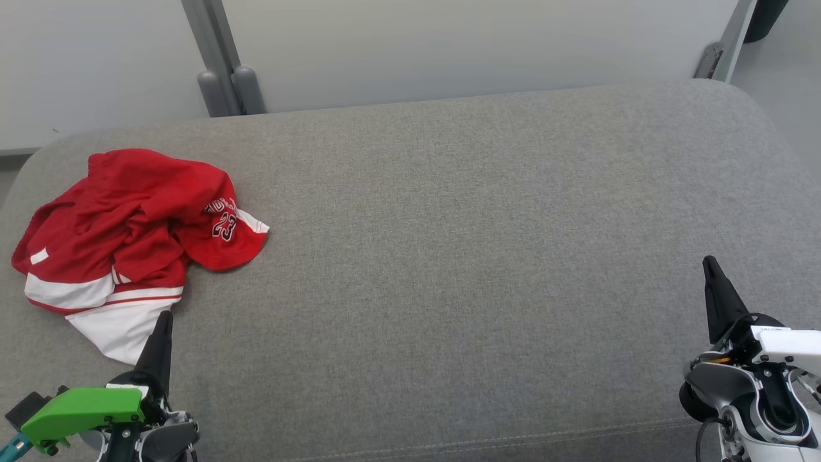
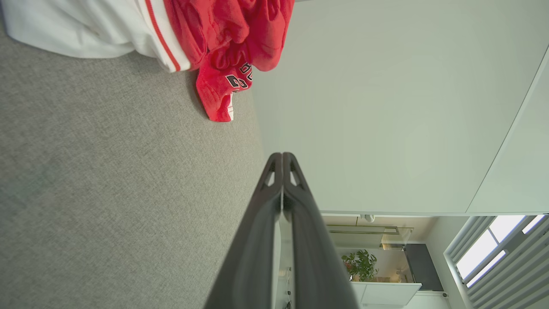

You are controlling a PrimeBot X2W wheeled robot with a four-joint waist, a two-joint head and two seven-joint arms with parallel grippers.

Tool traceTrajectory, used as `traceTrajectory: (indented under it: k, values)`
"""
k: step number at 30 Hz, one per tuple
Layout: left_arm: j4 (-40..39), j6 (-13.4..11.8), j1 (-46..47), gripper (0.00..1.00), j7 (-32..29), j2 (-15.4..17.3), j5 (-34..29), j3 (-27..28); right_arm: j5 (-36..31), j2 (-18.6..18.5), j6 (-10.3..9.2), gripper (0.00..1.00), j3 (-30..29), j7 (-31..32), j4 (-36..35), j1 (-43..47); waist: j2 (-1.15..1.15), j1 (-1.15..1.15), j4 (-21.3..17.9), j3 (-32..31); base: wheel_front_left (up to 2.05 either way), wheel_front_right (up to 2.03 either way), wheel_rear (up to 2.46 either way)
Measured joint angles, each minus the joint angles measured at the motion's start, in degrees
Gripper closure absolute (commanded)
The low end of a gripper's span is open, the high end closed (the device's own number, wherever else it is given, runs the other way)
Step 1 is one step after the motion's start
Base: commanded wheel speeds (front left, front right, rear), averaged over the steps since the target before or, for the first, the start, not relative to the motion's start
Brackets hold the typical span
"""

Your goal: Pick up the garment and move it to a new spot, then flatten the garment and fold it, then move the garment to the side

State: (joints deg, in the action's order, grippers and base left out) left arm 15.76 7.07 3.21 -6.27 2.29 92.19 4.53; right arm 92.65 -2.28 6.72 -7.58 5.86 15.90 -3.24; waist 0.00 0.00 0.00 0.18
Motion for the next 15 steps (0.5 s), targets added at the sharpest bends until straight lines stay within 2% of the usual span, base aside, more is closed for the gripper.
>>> traceTrajectory:
  k: [15]
  values:
    - [0.0,0.0,0.0,1.00,0.0,0.0,0.0,0.0,0.0,0.0,0.00,1.00,0.0,0.0,0.0,0.0,0.00,0.00,0.0,0.0,0.00,0.00,0.00]
